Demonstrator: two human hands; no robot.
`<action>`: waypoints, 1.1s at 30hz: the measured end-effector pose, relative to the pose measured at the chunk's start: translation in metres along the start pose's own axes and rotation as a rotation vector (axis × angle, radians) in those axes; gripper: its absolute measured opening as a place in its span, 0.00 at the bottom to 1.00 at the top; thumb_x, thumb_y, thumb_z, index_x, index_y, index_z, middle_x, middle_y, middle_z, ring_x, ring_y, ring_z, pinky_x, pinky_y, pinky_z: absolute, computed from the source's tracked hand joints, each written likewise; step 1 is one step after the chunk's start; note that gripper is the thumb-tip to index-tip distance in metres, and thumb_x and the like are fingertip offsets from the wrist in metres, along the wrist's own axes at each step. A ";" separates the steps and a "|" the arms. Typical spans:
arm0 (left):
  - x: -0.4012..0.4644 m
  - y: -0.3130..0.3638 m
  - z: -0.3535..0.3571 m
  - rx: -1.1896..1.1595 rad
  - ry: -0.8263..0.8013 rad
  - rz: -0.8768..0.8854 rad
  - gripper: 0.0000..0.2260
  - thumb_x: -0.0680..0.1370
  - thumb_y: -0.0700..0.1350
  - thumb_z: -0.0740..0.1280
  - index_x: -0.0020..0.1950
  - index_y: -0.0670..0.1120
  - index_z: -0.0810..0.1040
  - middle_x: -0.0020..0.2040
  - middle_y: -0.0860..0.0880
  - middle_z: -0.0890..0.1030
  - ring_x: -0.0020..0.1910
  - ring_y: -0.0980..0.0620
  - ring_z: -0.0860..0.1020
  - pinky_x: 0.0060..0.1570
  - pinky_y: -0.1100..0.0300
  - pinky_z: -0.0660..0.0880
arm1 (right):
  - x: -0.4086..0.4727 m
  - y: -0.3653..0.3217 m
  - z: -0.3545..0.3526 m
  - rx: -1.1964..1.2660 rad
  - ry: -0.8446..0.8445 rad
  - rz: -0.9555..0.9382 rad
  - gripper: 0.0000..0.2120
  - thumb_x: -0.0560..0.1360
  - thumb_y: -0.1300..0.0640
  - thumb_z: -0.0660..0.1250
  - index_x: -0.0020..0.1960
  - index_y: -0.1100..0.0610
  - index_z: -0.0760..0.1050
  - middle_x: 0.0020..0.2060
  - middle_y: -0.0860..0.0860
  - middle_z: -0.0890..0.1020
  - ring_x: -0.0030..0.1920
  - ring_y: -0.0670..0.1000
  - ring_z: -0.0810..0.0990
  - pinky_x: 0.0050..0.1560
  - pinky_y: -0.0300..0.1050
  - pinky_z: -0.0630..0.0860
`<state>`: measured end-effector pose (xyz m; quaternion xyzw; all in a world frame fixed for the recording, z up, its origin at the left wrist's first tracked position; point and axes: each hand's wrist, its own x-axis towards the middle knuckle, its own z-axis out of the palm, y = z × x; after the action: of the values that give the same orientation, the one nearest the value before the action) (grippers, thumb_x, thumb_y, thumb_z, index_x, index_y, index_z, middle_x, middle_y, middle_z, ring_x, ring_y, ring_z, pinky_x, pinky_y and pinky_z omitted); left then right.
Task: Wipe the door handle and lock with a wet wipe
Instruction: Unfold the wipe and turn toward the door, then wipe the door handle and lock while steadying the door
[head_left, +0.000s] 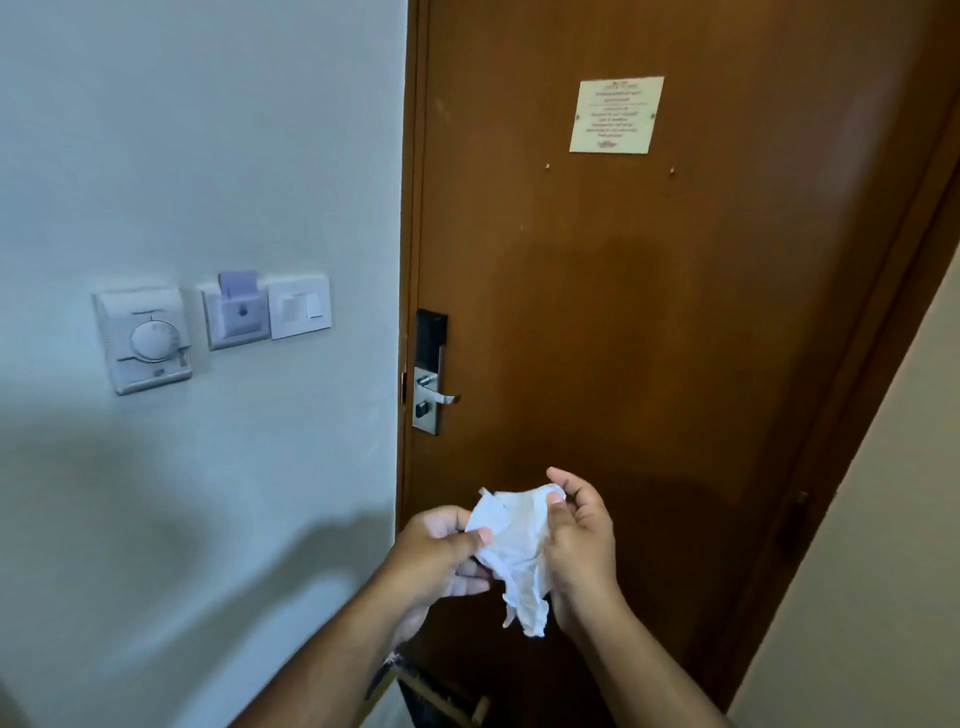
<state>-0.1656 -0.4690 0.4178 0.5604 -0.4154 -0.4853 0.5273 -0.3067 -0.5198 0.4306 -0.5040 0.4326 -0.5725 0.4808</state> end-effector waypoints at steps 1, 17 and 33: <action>0.008 0.000 0.002 -0.054 0.038 -0.007 0.05 0.80 0.42 0.64 0.49 0.43 0.79 0.47 0.41 0.87 0.44 0.45 0.85 0.40 0.55 0.82 | 0.010 0.004 -0.001 -0.021 0.020 -0.009 0.10 0.82 0.59 0.58 0.55 0.47 0.75 0.56 0.54 0.79 0.54 0.53 0.79 0.55 0.56 0.79; 0.156 -0.033 -0.049 0.260 0.618 0.237 0.02 0.81 0.47 0.63 0.50 0.55 0.72 0.45 0.55 0.77 0.45 0.57 0.76 0.39 0.65 0.72 | 0.112 0.080 0.066 0.008 -0.248 0.217 0.20 0.78 0.68 0.63 0.60 0.45 0.73 0.51 0.53 0.84 0.51 0.52 0.83 0.54 0.56 0.81; 0.378 0.002 -0.152 0.468 0.509 0.408 0.04 0.81 0.48 0.61 0.46 0.54 0.72 0.37 0.58 0.77 0.38 0.59 0.76 0.32 0.66 0.69 | 0.291 0.106 0.195 -0.407 -0.104 -0.233 0.17 0.78 0.69 0.60 0.55 0.52 0.81 0.53 0.38 0.76 0.55 0.37 0.73 0.55 0.34 0.72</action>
<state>0.0533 -0.8096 0.3757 0.6737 -0.4734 -0.1087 0.5570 -0.1095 -0.8258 0.3967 -0.6659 0.4525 -0.4984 0.3217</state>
